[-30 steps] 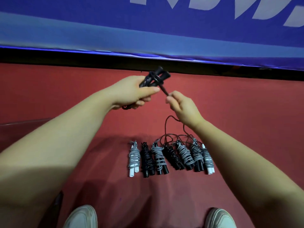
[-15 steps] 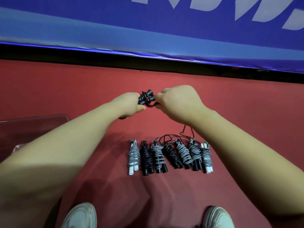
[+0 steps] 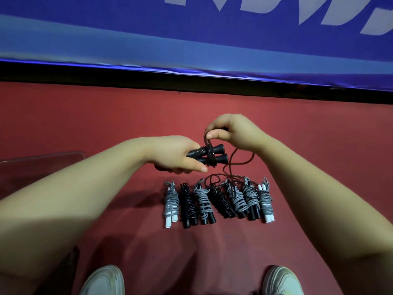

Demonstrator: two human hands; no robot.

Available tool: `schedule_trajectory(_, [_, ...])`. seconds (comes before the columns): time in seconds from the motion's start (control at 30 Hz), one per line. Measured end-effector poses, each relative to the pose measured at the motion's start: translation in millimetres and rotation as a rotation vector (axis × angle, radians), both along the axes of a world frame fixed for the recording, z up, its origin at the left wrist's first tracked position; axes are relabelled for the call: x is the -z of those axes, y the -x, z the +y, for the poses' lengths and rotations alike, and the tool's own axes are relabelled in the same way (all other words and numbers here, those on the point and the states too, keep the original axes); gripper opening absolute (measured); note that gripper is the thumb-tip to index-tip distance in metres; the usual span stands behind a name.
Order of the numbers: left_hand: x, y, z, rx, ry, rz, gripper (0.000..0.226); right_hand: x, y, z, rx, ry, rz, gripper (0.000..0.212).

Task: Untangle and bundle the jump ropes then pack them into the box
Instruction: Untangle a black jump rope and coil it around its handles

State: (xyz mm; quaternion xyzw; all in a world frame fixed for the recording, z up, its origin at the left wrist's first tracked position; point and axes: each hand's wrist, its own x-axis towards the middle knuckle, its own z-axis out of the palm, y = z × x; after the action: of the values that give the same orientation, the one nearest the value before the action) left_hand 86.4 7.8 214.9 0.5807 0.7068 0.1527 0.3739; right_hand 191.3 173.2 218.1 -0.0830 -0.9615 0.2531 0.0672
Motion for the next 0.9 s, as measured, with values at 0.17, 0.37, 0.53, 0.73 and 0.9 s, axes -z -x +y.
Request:
schedule_trajectory(0.17, [-14.1, -6.2, -1.7, -0.035, -0.054, -0.196, 0.024, 27.9, -9.4, -11.0, 0.077, 0.318, 0.094, 0.03])
schedule_trajectory(0.37, [-21.1, -6.3, 5.7, -0.225, -0.196, -0.48, 0.015, 48.1, -5.5, -35.4, 0.249, 0.086, 0.276, 0.071])
schedule_trajectory(0.53, [-18.0, 9.6, 10.3, -0.563, -0.307, -0.636, 0.018, 51.2, -1.3, -49.1, 0.219, -0.055, 0.174, 0.03])
schedule_trajectory(0.73, [-8.6, 40.6, 4.8, -0.818, -0.281, -0.633, 0.023, 39.2, -2.6, -48.6, 0.264, -0.252, -0.085, 0.026])
schedule_trajectory(0.9, [2.2, 51.3, -7.6, -0.705, -0.14, -0.658, 0.017, 5.3, -15.5, -32.1, 0.198, -0.613, 0.048, 0.032])
